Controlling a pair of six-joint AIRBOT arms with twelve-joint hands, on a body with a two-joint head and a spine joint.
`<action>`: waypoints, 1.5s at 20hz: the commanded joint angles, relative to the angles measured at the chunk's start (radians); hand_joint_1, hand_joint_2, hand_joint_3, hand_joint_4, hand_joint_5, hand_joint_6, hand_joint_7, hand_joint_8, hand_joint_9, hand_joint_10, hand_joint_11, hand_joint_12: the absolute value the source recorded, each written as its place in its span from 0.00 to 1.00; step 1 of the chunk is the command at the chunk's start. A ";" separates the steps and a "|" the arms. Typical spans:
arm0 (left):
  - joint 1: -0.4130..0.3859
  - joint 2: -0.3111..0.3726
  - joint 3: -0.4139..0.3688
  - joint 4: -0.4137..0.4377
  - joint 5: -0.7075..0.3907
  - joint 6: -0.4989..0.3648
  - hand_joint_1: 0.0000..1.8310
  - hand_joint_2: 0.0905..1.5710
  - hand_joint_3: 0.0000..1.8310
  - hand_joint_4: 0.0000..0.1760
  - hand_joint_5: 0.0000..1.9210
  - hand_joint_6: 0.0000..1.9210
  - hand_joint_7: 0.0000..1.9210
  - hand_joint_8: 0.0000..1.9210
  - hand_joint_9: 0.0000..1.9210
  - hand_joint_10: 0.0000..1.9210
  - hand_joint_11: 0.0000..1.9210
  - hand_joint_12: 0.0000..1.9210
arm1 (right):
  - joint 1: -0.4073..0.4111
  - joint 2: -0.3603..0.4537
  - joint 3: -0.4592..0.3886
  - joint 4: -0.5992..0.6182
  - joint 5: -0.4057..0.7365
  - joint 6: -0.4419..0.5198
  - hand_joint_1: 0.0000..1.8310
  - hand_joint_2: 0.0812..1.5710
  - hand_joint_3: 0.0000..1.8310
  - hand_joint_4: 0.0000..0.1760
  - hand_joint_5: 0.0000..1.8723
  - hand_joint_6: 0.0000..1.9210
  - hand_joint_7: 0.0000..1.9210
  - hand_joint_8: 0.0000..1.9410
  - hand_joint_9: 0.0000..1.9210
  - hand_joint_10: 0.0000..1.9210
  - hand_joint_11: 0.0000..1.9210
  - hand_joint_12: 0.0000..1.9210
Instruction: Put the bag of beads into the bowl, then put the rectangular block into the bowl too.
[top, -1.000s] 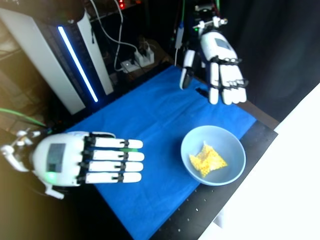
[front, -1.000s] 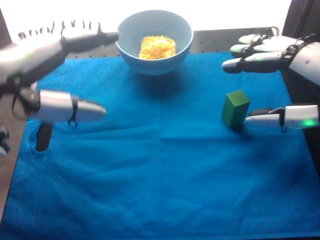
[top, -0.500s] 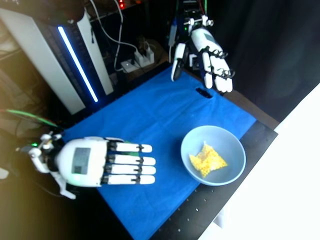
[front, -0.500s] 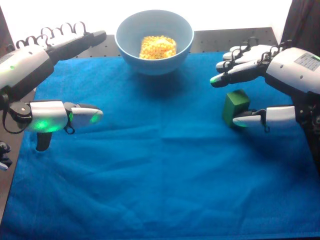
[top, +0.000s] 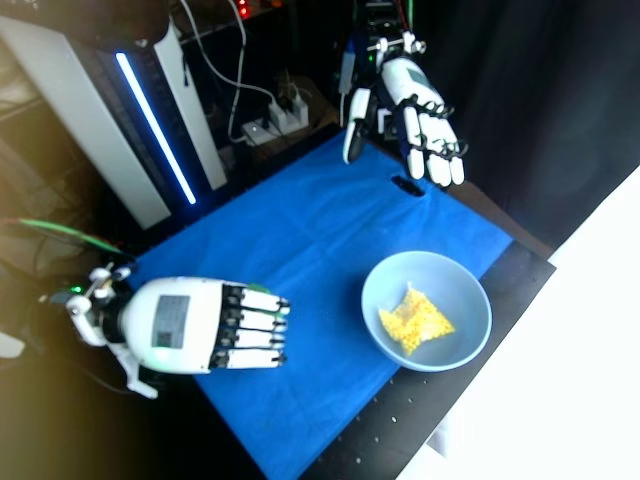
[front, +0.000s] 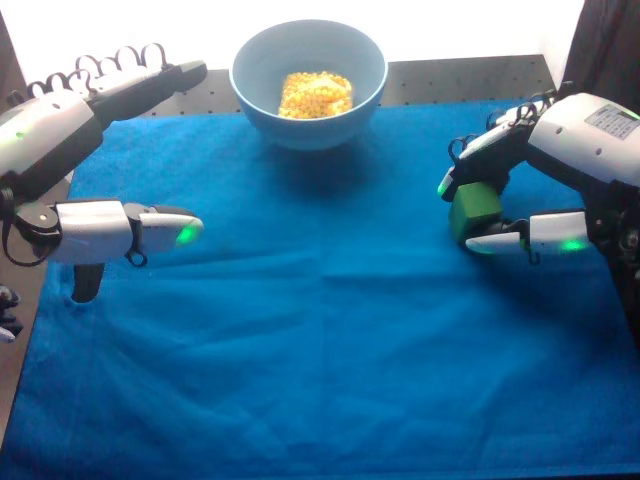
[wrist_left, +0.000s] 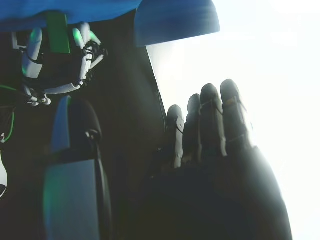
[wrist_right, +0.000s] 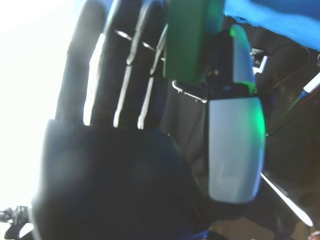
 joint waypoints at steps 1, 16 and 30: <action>-0.002 -0.005 -0.003 0.000 -0.125 -0.006 0.48 0.63 0.00 0.52 0.08 0.00 0.08 0.00 0.08 0.00 0.00 0.16 | 0.025 -0.002 0.002 0.015 0.100 -0.001 0.70 0.63 0.00 0.00 0.63 0.24 0.65 0.36 0.67 0.18 0.45 0.62; 0.008 -0.017 0.001 -0.006 -0.132 -0.015 0.50 0.62 0.00 0.46 0.09 0.00 0.08 0.00 0.08 0.00 0.00 0.20 | 0.318 -0.128 0.148 0.008 0.161 -0.001 0.69 0.66 0.00 0.00 0.54 0.44 0.63 0.37 0.64 0.30 0.56 0.52; -0.027 -0.063 0.055 0.034 -0.122 -0.058 0.47 0.62 0.00 0.44 0.10 0.00 0.09 0.00 0.09 0.00 0.00 0.15 | 0.429 -0.373 0.440 -0.020 -0.102 -0.001 0.49 0.51 0.00 0.96 0.10 0.00 0.13 0.00 0.16 0.00 0.02 0.46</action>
